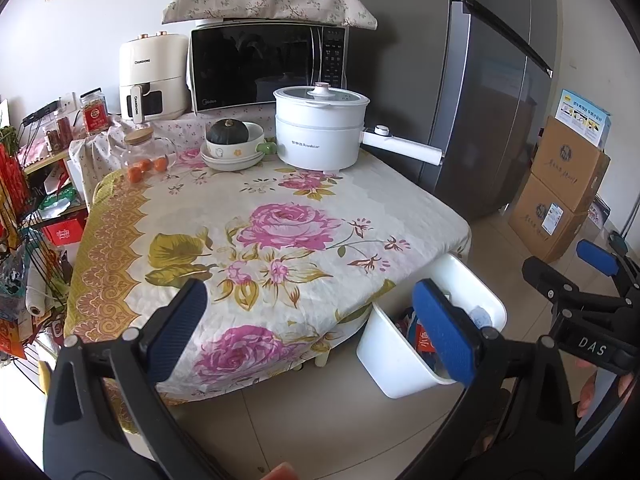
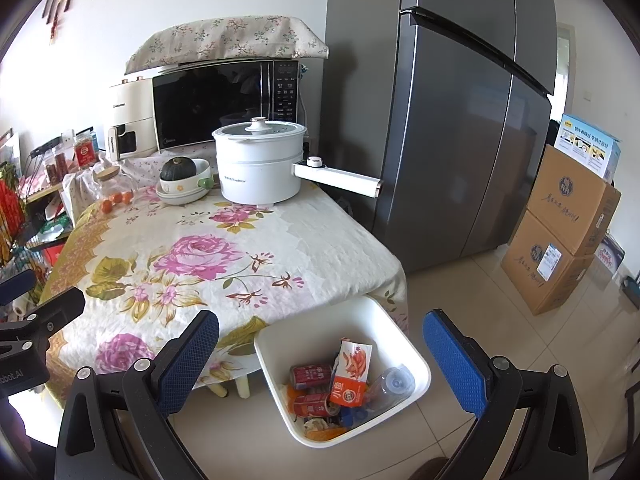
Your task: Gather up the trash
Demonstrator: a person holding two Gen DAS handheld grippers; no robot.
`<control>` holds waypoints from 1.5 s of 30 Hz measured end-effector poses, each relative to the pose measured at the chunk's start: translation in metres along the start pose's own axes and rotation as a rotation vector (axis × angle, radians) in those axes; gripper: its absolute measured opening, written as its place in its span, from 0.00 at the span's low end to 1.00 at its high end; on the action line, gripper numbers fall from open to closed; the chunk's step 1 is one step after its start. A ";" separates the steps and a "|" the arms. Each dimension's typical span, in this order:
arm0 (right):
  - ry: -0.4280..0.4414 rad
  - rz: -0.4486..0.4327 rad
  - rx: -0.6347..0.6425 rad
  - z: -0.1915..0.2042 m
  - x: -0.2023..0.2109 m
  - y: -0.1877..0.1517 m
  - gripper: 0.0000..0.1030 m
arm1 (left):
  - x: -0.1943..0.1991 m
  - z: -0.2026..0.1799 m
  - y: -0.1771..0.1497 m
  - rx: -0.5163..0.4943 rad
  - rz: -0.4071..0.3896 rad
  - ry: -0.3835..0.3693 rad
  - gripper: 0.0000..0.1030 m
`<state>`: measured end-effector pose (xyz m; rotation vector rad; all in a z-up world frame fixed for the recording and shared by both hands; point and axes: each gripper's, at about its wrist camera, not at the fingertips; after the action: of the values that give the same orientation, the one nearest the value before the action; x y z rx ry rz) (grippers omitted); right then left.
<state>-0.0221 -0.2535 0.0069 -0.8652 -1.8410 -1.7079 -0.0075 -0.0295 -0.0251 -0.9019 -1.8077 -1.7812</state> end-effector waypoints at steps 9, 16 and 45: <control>0.004 0.014 0.001 -0.001 -0.001 0.000 1.00 | -0.002 0.001 0.000 0.000 0.009 -0.006 0.99; 0.001 0.006 -0.007 -0.003 0.001 0.000 1.00 | -0.007 0.003 -0.001 0.010 0.030 -0.009 0.99; -0.009 0.036 -0.005 -0.001 -0.007 -0.002 1.00 | 0.006 0.010 0.003 0.015 0.011 -0.029 0.99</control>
<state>-0.0190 -0.2550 0.0010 -0.9039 -1.8169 -1.6896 -0.0084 -0.0189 -0.0194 -0.9341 -1.8286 -1.7541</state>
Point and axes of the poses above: each gripper's, at about its wrist camera, not at the fingertips, and x roughly against the way its jaws point, z to its left, y to its top, and after that the axes turned 8 degrees about z, right-handed
